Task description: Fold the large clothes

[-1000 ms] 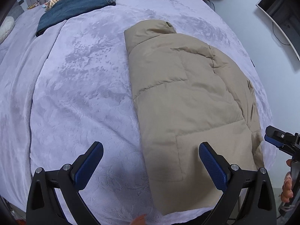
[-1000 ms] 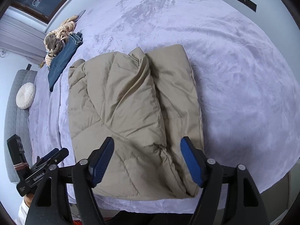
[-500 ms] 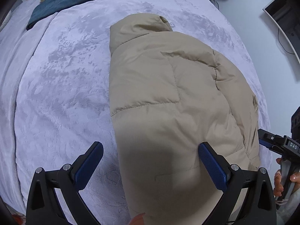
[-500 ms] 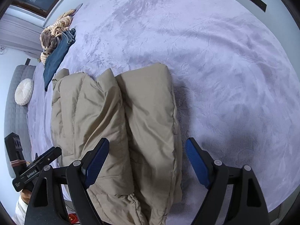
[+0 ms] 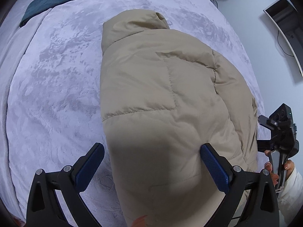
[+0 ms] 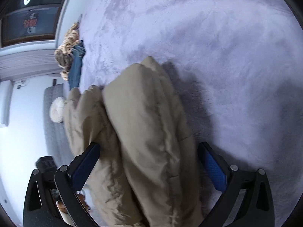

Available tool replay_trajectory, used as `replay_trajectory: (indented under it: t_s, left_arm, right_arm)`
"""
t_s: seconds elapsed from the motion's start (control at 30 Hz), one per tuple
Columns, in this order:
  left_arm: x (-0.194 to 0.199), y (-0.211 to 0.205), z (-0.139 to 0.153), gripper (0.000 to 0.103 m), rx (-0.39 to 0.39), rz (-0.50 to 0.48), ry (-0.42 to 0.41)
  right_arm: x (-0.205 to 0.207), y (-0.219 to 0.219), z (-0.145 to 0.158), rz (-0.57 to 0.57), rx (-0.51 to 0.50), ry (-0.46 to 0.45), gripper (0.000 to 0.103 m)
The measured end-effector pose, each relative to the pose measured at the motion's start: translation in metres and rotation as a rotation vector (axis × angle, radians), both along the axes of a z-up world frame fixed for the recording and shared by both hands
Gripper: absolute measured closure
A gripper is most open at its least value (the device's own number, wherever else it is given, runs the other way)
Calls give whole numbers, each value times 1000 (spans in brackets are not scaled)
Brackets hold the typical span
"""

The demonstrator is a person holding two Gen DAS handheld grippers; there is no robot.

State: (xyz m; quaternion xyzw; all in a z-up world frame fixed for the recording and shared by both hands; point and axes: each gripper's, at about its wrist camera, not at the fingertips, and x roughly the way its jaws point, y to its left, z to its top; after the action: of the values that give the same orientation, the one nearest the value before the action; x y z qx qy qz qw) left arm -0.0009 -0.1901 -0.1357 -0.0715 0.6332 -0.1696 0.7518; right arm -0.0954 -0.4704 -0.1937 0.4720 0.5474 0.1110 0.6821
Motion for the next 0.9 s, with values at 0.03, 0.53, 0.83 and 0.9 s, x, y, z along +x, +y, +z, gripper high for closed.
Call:
replay_trajectory:
  t_s: [0.03,0.53,0.83,0.9]
  left_arm:
    - [1,0,0,1,2,1,2]
    - [19,20,-7,1,-168,-2,22]
    - [47,75,-55,1,-452,99,157]
    - [49,76,-66,1,-515,84,194]
  right_arm:
    - [2,4,4,24,16,-22,0]
    - [39,51,-12,319,-186,72,0]
    - [42,49,-19,324,-159,74,0]
    - [42,49,-21,325,-151,73,0]
